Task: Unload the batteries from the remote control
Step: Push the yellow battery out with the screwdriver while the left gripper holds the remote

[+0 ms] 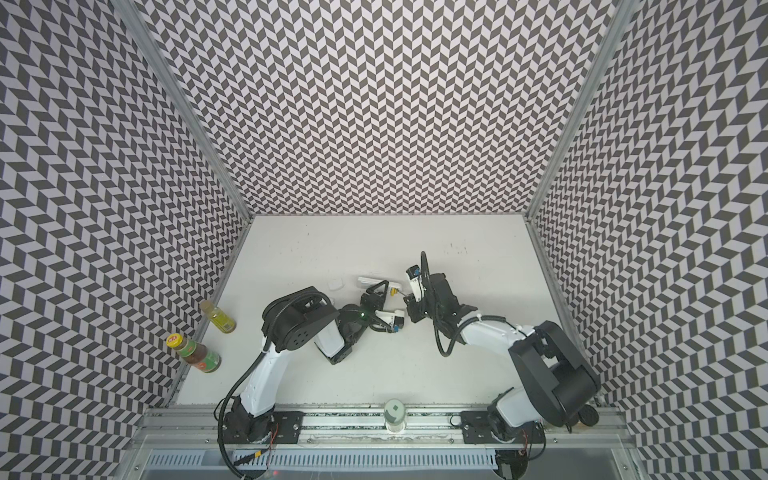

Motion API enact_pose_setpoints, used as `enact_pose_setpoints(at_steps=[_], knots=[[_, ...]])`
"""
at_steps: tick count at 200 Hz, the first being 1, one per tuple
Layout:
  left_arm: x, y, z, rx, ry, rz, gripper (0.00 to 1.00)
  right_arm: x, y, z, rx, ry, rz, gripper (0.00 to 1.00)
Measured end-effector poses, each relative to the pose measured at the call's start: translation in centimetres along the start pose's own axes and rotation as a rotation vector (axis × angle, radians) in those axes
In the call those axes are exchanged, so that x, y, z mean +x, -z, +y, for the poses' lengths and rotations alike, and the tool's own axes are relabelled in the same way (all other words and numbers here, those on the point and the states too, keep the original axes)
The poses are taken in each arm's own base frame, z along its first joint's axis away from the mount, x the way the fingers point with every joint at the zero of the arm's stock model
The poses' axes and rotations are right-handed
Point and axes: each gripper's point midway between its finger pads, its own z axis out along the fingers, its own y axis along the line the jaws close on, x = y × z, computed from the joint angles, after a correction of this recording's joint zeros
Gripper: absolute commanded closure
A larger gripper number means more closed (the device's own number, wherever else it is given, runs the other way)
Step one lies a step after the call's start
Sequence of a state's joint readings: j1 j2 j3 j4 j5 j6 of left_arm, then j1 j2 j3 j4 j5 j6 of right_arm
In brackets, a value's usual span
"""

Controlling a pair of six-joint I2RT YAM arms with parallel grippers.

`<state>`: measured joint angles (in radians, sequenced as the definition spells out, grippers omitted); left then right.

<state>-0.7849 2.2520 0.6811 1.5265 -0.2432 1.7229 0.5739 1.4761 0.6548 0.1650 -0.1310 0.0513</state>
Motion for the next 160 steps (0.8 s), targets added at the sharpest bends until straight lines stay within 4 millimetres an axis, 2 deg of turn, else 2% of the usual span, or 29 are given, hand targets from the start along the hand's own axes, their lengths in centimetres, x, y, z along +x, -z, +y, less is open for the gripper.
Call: enact_pose_setpoints(at_steps=[54,118,160], knots=[[-0.2,0.0,0.1,-0.003,-0.009,-0.012,1.0,0.4,0.5,0.6,-0.022,0.066,-0.001,1.0],[-0.6,-0.4,0.3,-0.015,-0.013,-0.029,1.0,0.4,1.0,0.6,-0.02,0.067,-0.008,1.0],[0.1,-0.6,0.2,-0.015,-0.008,-0.015,1.0,0.2,1.6,0.5,-0.009,0.063,-0.014,1.0]])
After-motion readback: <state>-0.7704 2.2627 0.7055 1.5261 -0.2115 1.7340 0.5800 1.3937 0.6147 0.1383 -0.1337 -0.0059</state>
